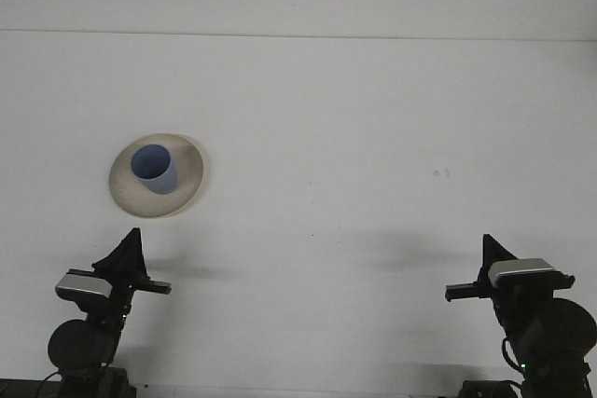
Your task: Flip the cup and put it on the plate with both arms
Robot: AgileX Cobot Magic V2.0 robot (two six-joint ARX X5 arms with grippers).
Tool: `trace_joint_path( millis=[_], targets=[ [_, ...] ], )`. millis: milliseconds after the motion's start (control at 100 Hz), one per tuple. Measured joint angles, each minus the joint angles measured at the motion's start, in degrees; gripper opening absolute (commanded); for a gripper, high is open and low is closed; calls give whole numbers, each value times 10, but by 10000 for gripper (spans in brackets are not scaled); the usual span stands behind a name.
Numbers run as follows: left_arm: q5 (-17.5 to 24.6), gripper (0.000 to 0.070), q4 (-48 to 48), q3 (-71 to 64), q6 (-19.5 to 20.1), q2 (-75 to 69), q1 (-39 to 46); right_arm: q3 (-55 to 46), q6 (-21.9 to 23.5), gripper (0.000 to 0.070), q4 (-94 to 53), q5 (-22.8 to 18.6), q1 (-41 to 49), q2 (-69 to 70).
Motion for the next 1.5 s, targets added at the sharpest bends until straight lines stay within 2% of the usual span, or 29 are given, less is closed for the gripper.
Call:
trace_joint_path(
  millis=[700,960,1230,1500],
  targets=[
    [0,12,0,0,-2,0,0,0,0,0,0,0,0,-1],
    [0,12,0,0,-2,0,0,-3,0,0,1,0,0,-49],
    [0,12,0,0,-2,0,0,-61,0,0,24,0,0,-146],
    [0,12,-1,0,-3,0,0,-160,0,0,160,0,0,-202]
  ],
)
